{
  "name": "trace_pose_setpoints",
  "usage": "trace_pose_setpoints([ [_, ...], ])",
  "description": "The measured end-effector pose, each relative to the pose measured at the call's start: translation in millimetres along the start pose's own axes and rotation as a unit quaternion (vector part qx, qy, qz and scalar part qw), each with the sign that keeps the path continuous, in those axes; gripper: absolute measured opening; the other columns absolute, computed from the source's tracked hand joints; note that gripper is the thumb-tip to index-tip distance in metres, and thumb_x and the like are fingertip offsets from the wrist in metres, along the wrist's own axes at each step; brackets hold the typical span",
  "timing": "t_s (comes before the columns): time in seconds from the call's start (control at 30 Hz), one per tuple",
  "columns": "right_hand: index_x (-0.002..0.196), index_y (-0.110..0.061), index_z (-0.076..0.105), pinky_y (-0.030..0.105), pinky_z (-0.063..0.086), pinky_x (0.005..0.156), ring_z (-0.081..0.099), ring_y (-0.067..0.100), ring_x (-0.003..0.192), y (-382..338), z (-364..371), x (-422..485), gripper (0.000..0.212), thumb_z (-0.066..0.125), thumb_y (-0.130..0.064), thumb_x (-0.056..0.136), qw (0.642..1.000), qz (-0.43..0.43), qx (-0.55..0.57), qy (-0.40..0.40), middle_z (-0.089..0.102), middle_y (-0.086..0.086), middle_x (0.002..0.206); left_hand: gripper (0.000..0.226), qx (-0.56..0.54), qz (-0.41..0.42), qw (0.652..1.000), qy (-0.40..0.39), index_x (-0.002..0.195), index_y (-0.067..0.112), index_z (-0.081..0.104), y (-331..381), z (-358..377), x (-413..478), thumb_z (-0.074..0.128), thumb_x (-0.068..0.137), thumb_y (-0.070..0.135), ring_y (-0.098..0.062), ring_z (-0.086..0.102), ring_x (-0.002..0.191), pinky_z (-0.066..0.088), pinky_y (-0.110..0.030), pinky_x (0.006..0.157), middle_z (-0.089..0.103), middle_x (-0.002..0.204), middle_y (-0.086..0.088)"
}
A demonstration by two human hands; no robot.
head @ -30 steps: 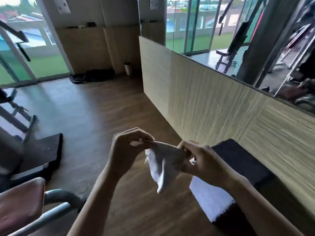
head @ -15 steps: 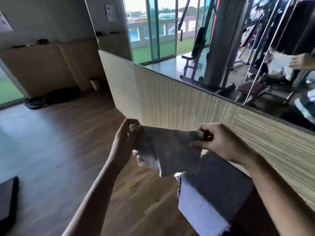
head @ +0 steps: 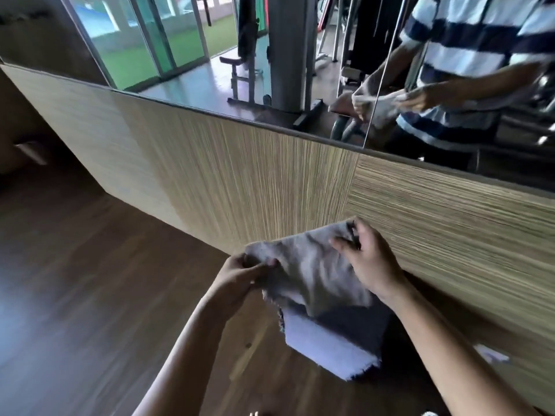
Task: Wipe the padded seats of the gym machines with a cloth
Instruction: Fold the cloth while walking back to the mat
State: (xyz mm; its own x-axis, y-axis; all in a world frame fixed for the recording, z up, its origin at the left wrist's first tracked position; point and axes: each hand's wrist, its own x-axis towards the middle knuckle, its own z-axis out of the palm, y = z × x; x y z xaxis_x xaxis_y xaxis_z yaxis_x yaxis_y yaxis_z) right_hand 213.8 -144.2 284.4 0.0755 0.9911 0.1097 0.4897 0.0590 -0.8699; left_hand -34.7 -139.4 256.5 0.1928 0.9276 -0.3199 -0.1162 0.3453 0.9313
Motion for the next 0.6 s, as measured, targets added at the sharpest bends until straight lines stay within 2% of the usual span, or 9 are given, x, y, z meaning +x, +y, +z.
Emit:
trace_pose_setpoints([
  [0.1, 0.091, -0.01, 0.058, 0.034, 0.048, 0.079, 0.063, 0.025, 0.084, 21, 2, 5, 0.018, 0.072, -0.022, 0.092, 0.998, 0.066, 0.002, 0.008, 0.067, 0.01, 0.087, 0.016, 0.045, 0.04, 0.998, -0.035, 0.103, -0.003, 0.07, 4, -15, 26, 0.069, 0.088, -0.003, -0.02, 0.072, 0.082, 0.059, -0.027, 0.07, 0.076, 0.09, -0.013],
  [0.17, 0.097, -0.013, 0.063, 0.047, 0.052, 0.09, 0.067, 0.028, 0.094, 40, 6, 4, 0.014, 0.071, -0.024, 0.093, 0.992, 0.117, 0.033, 0.019, 0.071, 0.009, 0.095, 0.023, 0.095, 0.07, 0.99, -0.08, 0.109, -0.003, 0.07, 10, -23, 48, 0.069, 0.087, -0.005, -0.019, 0.071, 0.087, 0.058, -0.026, 0.074, 0.075, 0.096, -0.014],
  [0.23, 0.1, -0.016, 0.065, 0.055, 0.051, 0.094, 0.069, 0.026, 0.098, 55, 13, 2, 0.015, 0.071, -0.028, 0.093, 0.986, 0.146, 0.053, 0.055, 0.073, 0.005, 0.099, 0.026, 0.123, 0.082, 0.98, -0.131, 0.113, -0.004, 0.069, 13, -27, 70, 0.07, 0.087, -0.005, -0.018, 0.07, 0.091, 0.057, -0.027, 0.078, 0.073, 0.102, -0.016],
  [0.33, 0.101, -0.024, 0.066, 0.052, 0.051, 0.098, 0.068, 0.021, 0.103, 73, 27, -1, 0.009, 0.067, -0.031, 0.096, 0.97, 0.172, 0.113, 0.128, 0.073, 0.0, 0.103, 0.026, 0.126, 0.065, 0.978, -0.154, 0.116, -0.001, 0.068, 3, -24, 103, 0.071, 0.09, 0.003, -0.019, 0.071, 0.094, 0.056, -0.026, 0.077, 0.074, 0.106, -0.016],
  [0.4, 0.104, -0.029, 0.063, 0.043, 0.05, 0.1, 0.065, 0.019, 0.109, 86, 37, -4, 0.005, 0.062, -0.031, 0.099, 0.963, 0.186, 0.126, 0.148, 0.07, -0.004, 0.106, 0.023, 0.129, 0.051, 0.98, -0.144, 0.114, -0.001, 0.067, -17, -18, 124, 0.069, 0.092, 0.007, -0.019, 0.071, 0.092, 0.055, -0.025, 0.075, 0.075, 0.103, -0.016],
  [0.47, 0.11, -0.026, 0.057, 0.031, 0.046, 0.09, 0.062, 0.022, 0.109, 108, 47, -10, 0.008, 0.055, -0.026, 0.103, 0.96, 0.208, 0.115, 0.148, 0.066, -0.003, 0.108, 0.014, 0.172, 0.044, 0.975, -0.136, 0.109, 0.005, 0.066, -41, -10, 142, 0.066, 0.095, 0.007, -0.021, 0.069, 0.088, 0.056, -0.03, 0.071, 0.073, 0.099, -0.015],
  [0.53, 0.11, -0.014, 0.055, 0.031, 0.043, 0.078, 0.06, 0.029, 0.101, 131, 54, -16, 0.011, 0.051, -0.022, 0.105, 0.959, 0.227, 0.073, 0.152, 0.064, 0.012, 0.107, 0.009, 0.253, 0.041, 0.956, -0.139, 0.095, 0.016, 0.061, -67, -2, 160, 0.062, 0.097, 0.007, -0.017, 0.062, 0.075, 0.05, -0.03, 0.059, 0.068, 0.084, -0.005],
  [0.6, 0.105, -0.012, 0.053, 0.034, 0.042, 0.072, 0.058, 0.028, 0.087, 157, 56, -21, 0.008, 0.05, -0.019, 0.105, 0.956, 0.251, 0.052, 0.142, 0.061, 0.015, 0.101, 0.016, 0.32, 0.023, 0.936, -0.147, 0.089, 0.019, 0.051, -90, 7, 177, 0.059, 0.098, 0.007, -0.013, 0.052, 0.065, 0.043, -0.027, 0.051, 0.057, 0.075, 0.001],
])
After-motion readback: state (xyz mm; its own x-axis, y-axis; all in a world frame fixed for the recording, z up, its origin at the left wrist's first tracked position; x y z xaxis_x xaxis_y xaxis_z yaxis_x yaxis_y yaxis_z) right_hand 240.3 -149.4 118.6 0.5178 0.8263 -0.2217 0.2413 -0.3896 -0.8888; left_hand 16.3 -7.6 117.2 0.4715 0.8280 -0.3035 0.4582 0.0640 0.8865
